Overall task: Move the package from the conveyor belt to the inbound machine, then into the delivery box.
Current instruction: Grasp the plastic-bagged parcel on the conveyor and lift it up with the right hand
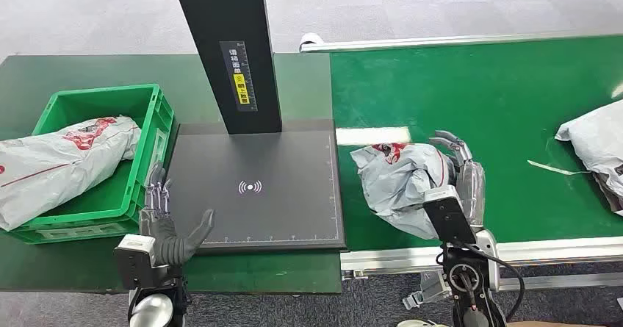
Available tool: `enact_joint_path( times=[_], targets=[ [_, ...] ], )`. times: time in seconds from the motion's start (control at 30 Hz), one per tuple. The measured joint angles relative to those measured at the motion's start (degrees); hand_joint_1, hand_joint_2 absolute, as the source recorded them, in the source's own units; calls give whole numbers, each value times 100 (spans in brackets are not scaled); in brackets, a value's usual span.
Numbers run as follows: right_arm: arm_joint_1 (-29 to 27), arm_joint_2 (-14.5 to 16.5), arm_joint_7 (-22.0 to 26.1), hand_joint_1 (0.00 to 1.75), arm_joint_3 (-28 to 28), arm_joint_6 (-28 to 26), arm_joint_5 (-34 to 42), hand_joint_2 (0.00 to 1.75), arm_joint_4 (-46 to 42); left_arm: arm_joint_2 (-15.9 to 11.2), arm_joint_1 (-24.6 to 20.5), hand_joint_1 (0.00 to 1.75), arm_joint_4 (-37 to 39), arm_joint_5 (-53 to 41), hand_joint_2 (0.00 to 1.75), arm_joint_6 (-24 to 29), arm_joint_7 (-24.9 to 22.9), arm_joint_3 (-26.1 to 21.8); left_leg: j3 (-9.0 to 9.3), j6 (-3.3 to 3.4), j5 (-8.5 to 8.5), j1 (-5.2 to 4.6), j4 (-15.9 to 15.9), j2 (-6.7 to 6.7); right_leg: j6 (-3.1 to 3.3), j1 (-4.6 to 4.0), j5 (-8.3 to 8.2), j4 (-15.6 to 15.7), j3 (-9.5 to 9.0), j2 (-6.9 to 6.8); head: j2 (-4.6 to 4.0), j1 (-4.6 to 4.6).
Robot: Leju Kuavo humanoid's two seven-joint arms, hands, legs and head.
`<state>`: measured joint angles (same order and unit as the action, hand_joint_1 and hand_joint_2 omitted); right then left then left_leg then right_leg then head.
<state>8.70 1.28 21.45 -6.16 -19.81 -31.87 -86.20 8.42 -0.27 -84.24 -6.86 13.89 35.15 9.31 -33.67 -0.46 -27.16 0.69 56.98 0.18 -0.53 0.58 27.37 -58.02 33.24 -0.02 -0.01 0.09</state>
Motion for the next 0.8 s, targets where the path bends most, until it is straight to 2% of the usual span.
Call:
enact_joint_path(
  times=[0.2, 0.33, 0.47, 0.8],
  targets=[
    [-154, -41, 10, 175, -109, -8, -26, 175, -374, -10, 26, 0, -65, -7, 175, 21, 14, -22, -3, 0, 0, 0, -1, 2, 0, 0, 1, 0, 1, 0, 0, 0],
    [96, -88, -201, 175, -328, 546, -76, 175, -362, -22, 21, 0, -102, -8, 175, 78, 53, -51, 2, 0, 1, 0, -3, 16, 3, -1, -2, -1, -4, 5, -1, 0],
    [884, -35, -302, 175, -687, 1239, 149, 175, 584, -55, -54, 0, -104, 27, 175, 217, 126, -127, 13, 0, 8, 1, -3, 21, 7, -2, -7, -1, -12, 8, 0, 1],
    [2534, 413, -332, 175, -1119, 1441, 377, 175, 2952, -120, -274, 0, -96, 87, 175, 354, 164, -366, 10, -1, 12, 2, -2, 18, 8, -3, -9, -4, -6, 5, 1, 1]
  ],
)
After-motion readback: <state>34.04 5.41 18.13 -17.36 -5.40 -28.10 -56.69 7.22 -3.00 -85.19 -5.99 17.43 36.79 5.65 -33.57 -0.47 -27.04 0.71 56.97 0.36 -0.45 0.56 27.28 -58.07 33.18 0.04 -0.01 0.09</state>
